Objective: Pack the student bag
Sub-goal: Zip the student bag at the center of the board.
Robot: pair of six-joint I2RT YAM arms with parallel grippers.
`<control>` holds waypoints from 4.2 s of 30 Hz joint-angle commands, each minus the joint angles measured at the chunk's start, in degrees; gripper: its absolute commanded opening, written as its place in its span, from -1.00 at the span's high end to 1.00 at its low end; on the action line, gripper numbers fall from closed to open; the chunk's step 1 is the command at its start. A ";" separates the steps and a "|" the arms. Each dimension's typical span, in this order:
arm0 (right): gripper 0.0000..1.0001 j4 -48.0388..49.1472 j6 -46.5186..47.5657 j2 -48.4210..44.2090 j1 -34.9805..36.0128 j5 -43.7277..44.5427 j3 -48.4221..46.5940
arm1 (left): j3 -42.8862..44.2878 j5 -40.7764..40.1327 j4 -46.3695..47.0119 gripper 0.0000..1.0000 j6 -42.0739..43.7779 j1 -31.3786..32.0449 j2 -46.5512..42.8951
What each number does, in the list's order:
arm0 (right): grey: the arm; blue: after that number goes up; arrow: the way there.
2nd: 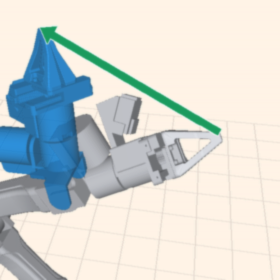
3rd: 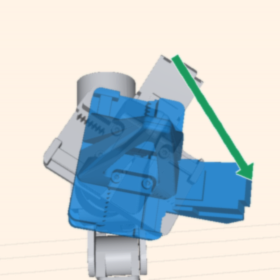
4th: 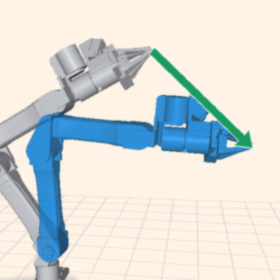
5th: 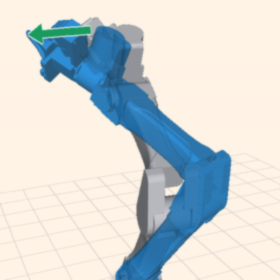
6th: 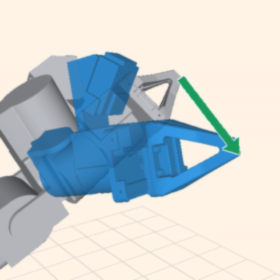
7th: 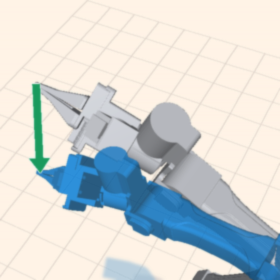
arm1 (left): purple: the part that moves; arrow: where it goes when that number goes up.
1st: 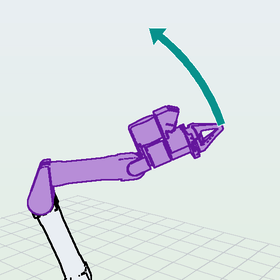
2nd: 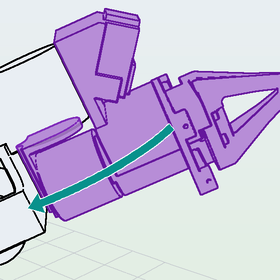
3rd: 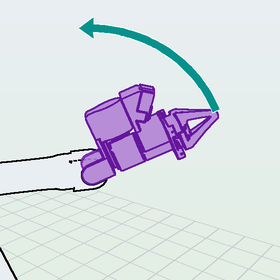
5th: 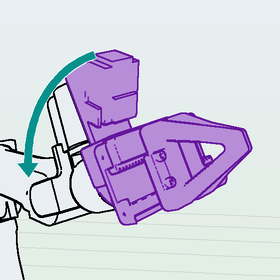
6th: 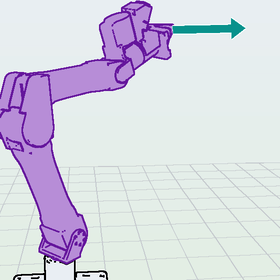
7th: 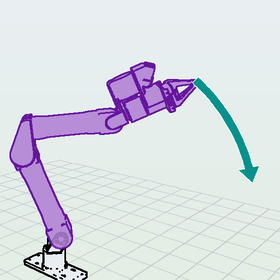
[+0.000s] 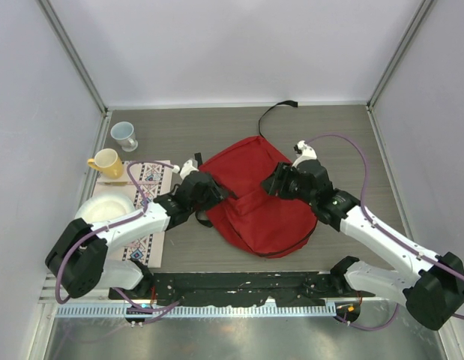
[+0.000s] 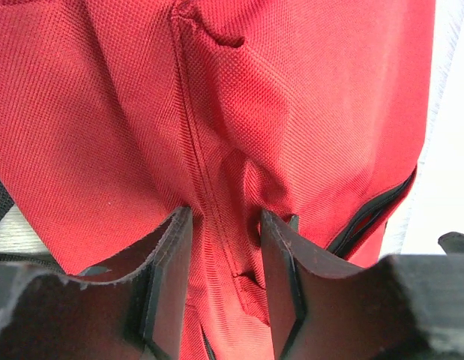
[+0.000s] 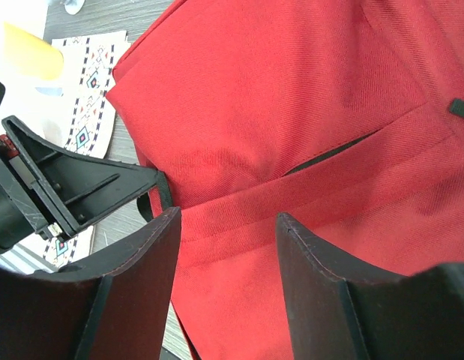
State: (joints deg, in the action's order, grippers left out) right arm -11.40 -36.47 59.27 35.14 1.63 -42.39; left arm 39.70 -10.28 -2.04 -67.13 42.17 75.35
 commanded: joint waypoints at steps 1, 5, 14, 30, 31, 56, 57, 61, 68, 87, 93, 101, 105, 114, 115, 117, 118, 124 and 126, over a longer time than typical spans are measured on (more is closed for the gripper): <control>-0.17 2.96 1.84 1.11 -0.07 -0.92 -2.78 | -0.94 -1.49 4.33 0.18 -0.54 -0.34 -1.87; -0.17 3.14 2.36 3.48 0.90 -4.78 -4.27 | -1.12 -0.44 5.29 0.33 -0.37 -0.69 -1.61; -0.15 0.59 8.50 11.30 5.29 -4.44 -11.65 | -1.29 1.76 8.28 0.67 1.21 -0.78 -1.00; -0.02 -5.21 20.56 23.70 15.58 5.57 -20.80 | 0.29 3.60 8.37 1.00 4.99 -1.92 -2.75; -0.02 -5.21 21.52 24.31 16.01 6.01 -20.98 | 0.29 3.78 8.28 1.00 5.34 -2.01 -2.93; 0.92 -6.18 25.75 31.44 22.35 24.29 -23.35 | 0.55 6.77 9.25 1.00 5.43 -3.41 -2.93; 0.98 -6.01 25.66 31.00 22.26 24.91 -23.18 | 0.38 6.77 9.16 1.00 5.43 -3.50 -2.93; 0.98 -4.78 25.13 28.46 22.35 27.20 -21.25 | 0.11 6.86 8.81 1.00 5.87 -3.50 -2.93; 0.98 -1.53 22.59 24.85 22.35 27.99 -18.61 | -0.68 7.73 8.99 1.00 5.79 -3.59 -3.54; 0.98 -0.47 17.48 21.07 16.37 27.65 -13.95 | -3.75 7.73 7.67 1.00 5.79 -4.47 -7.06; 0.98 0.94 16.69 20.36 15.84 25.18 -12.98 | -3.84 8.61 6.61 1.00 6.40 -6.22 -7.94; 0.99 2.26 15.81 19.66 15.67 19.91 -12.63 | -2.62 15.29 7.49 0.53 7.55 -8.77 -6.80; 0.98 2.96 15.11 19.40 15.58 19.03 -11.84 | -2.79 19.51 11.53 0.07 3.43 -8.77 -4.78; 0.98 2.70 15.02 18.17 15.66 18.94 -11.66 | -3.14 19.26 10.75 -0.39 0.77 -8.60 -5.21; 0.99 2.70 15.02 18.08 15.67 19.03 -11.57 | -2.97 18.64 9.00 -0.48 1.04 -8.51 -5.56; 0.98 2.96 14.85 17.73 15.58 19.03 -11.31 | -2.35 17.32 7.33 -0.60 2.00 -8.42 -6.88; 0.99 2.96 14.85 17.73 15.66 19.11 -11.31 | -2.18 16.79 5.66 -0.67 2.35 -8.42 -7.41; 0.98 2.70 14.76 17.20 15.67 19.20 -11.05 | -2.96 13.89 2.83 -0.99 2.80 -8.34 -11.10; 0.98 2.70 14.67 17.02 15.66 19.46 -10.87 | -3.14 13.71 3.01 -0.99 2.45 -8.34 -11.72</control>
State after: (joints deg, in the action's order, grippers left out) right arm -10.68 -21.21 78.98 50.98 19.86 -53.58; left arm 36.29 5.56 1.65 -65.19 33.67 65.82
